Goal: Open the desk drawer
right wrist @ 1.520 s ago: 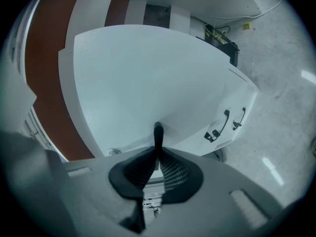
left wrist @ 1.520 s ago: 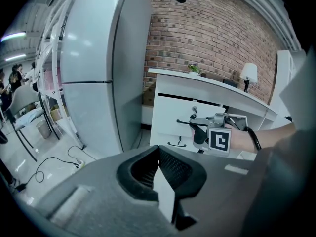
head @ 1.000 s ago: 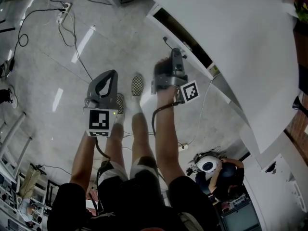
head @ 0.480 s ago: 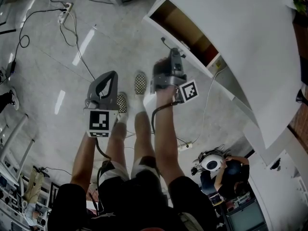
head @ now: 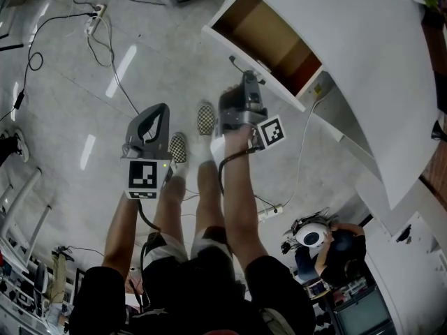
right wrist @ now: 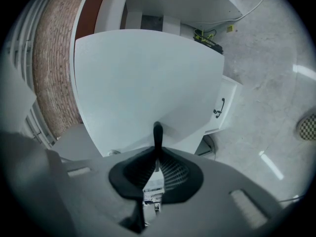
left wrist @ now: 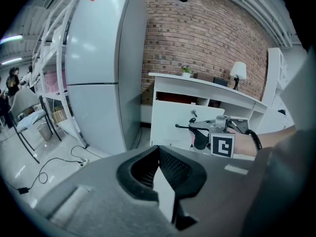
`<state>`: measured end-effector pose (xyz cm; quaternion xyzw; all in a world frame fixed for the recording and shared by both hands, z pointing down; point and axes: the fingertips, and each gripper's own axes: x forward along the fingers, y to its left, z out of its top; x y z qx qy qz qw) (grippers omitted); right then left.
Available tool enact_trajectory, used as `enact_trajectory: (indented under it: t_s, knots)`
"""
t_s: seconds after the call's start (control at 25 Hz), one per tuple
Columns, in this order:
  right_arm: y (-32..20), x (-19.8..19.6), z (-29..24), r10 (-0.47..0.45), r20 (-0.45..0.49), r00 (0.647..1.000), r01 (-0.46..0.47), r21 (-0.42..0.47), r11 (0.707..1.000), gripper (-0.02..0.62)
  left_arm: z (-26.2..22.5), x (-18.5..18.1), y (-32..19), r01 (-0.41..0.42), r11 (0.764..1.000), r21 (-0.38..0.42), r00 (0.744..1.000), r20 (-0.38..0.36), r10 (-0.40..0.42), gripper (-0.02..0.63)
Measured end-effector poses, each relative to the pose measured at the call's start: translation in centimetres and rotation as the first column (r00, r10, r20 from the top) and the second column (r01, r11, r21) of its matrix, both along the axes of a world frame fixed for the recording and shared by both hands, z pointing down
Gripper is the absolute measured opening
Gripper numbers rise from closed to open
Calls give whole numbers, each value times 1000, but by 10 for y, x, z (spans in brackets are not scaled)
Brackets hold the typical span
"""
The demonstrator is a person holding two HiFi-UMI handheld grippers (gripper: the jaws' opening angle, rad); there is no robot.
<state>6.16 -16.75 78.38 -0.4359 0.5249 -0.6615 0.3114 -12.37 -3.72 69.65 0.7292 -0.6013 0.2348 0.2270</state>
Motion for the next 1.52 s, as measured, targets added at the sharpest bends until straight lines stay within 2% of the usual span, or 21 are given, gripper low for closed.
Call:
enact_trajectory:
  t_s: [0.8,1.52]
  knots:
    - [103,-20,24,-25,14,1000,26,-82,996,28,-5,-18,51,2,1000,15,1000,28,-2,11]
    - [109,-34,28,-10,24,1000,11,-50,999,28,-7,-28,76,-2,1000,11,999,36,2,11]
